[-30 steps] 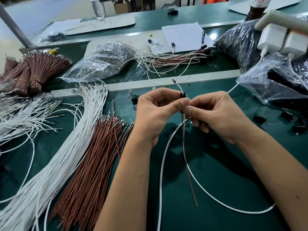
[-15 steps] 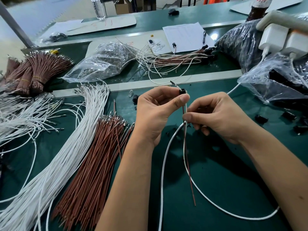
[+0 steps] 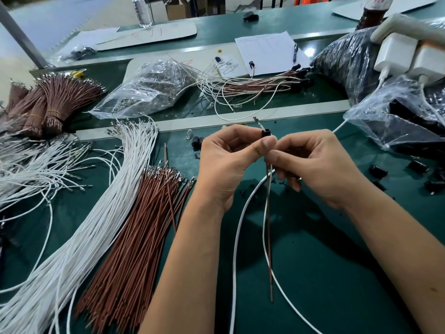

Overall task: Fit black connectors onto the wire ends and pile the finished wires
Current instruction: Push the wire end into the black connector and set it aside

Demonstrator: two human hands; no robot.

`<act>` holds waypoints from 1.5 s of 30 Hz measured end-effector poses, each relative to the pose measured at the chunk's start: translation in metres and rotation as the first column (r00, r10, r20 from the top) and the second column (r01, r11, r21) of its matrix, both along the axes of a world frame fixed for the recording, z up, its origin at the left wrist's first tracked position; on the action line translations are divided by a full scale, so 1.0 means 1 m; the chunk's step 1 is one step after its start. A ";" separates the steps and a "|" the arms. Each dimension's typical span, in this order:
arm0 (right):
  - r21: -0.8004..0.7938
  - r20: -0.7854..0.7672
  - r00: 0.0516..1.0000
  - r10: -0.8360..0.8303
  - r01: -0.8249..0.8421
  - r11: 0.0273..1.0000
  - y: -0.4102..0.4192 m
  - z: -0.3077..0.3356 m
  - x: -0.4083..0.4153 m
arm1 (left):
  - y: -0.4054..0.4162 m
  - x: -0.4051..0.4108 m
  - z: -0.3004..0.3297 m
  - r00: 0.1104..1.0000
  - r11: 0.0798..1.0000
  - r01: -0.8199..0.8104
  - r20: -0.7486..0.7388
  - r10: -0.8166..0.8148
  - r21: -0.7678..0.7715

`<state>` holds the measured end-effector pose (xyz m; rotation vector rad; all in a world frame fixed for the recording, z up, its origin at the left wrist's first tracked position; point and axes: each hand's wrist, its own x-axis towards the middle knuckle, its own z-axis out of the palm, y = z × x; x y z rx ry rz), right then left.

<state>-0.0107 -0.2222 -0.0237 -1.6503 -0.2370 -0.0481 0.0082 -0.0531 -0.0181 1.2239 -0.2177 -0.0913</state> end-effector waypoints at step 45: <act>-0.415 0.465 0.855 -0.231 0.441 0.796 0.005 -0.004 -0.018 | -0.006 0.007 -0.018 0.998 0.996 -0.014 -0.064 0.020 0.088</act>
